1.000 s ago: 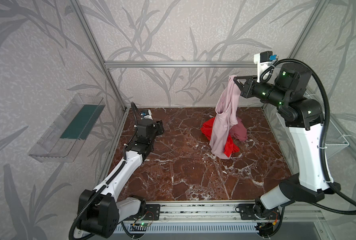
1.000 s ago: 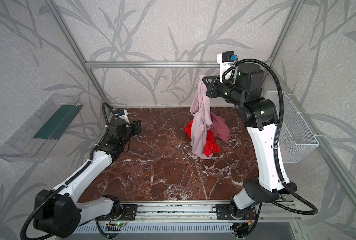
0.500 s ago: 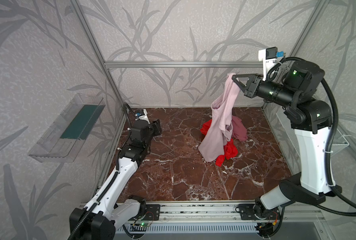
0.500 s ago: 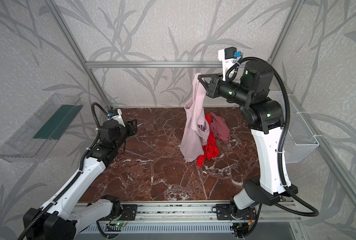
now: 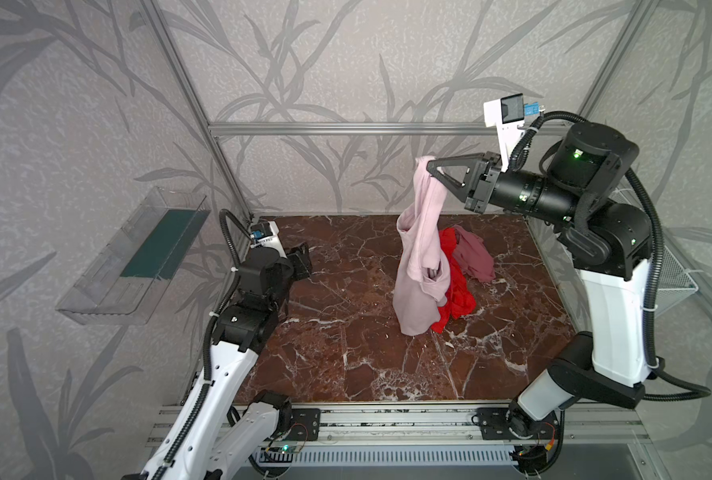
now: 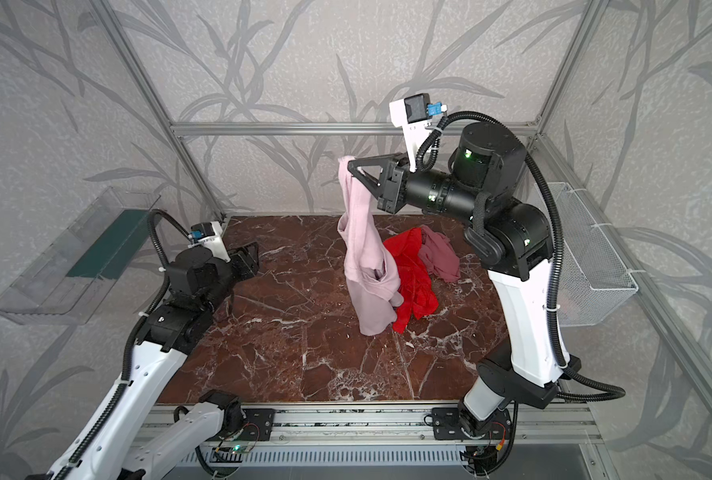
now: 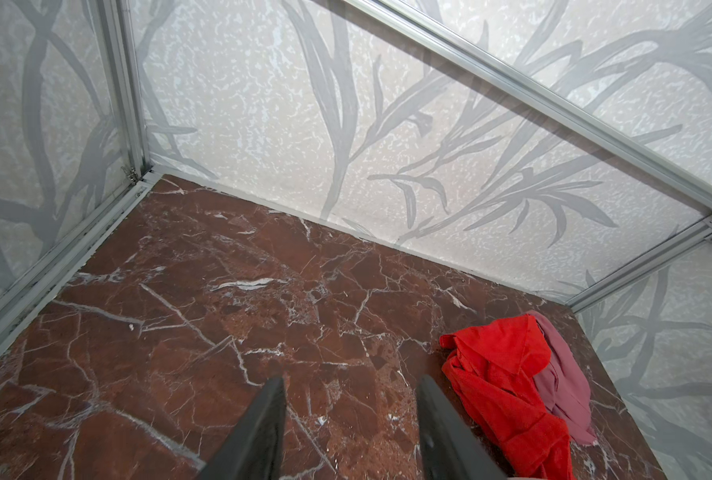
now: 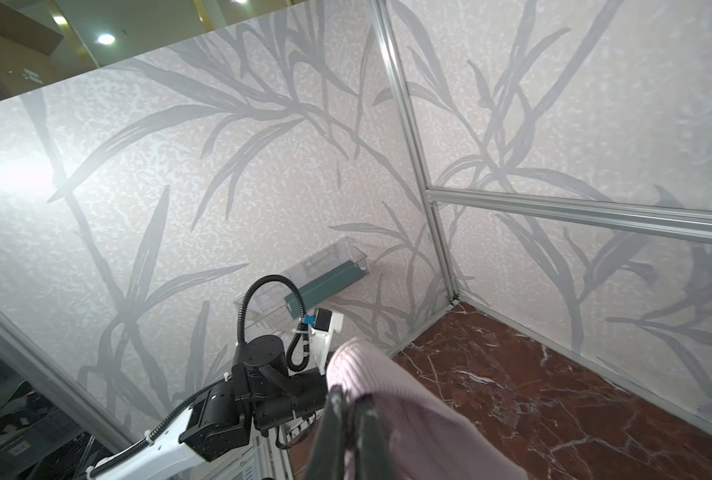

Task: Pick out a specific cloth from the pile
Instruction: 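Carry the lavender shirt toward the left gripper and lower it onto the floor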

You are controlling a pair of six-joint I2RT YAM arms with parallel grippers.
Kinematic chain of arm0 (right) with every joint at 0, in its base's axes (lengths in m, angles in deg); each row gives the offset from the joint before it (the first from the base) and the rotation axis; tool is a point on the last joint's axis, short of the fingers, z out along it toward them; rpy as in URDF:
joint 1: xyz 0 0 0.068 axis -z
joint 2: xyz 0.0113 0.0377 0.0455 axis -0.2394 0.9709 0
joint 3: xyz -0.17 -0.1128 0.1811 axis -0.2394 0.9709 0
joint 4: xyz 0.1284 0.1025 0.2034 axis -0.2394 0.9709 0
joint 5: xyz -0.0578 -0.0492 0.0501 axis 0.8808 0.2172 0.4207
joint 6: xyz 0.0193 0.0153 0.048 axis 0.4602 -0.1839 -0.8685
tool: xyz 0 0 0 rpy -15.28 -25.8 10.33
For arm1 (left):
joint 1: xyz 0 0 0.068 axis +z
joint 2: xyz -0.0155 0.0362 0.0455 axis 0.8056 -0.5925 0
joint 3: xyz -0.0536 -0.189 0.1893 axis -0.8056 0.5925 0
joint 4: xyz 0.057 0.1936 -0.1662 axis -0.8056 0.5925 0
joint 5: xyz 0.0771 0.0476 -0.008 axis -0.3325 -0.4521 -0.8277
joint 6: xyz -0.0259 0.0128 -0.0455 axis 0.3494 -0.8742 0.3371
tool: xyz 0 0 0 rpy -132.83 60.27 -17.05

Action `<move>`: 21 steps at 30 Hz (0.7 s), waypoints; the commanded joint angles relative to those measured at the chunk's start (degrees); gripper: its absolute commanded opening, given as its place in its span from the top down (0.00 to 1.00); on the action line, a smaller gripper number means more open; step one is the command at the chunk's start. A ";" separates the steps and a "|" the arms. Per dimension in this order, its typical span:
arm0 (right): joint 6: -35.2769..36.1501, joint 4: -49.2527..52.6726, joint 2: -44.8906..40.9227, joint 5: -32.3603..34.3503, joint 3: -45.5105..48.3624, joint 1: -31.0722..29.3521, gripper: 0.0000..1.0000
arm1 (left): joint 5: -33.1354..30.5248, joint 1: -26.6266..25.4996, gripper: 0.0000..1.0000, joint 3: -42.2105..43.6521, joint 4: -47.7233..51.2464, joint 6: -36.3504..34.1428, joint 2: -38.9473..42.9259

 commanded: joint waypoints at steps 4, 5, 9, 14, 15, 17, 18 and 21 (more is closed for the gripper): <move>3.36 1.78 6.79 5.20 -5.12 -7.19 1.00 | -1.23 -0.16 0.51 -2.08 6.86 -0.25 4.23; 3.41 1.26 7.51 5.32 -5.35 -8.15 1.00 | -1.42 -0.17 0.51 -2.66 7.79 -0.66 4.38; 3.75 -0.37 11.17 5.95 -5.45 -11.04 1.00 | -1.42 -0.17 0.51 -3.57 10.41 -1.74 5.57; 4.52 -1.47 17.66 6.85 -7.22 -13.72 1.00 | -2.04 -0.17 0.52 -2.14 10.99 -2.06 8.30; 4.43 -1.82 19.40 6.66 -8.22 -13.99 1.00 | -2.31 -0.17 0.52 -2.09 11.30 -2.18 8.78; 3.84 -2.11 22.69 6.41 -10.69 -14.27 1.00 | -2.69 -0.17 0.52 -1.88 11.65 -2.38 9.60; 3.53 -2.43 24.34 6.18 -11.77 -14.31 1.00 | -2.91 -0.17 0.52 -1.72 11.82 -2.43 10.01; 2.59 -3.92 28.09 5.58 -12.33 -14.44 1.00 | -2.80 -0.17 0.52 -1.44 12.35 -2.10 11.32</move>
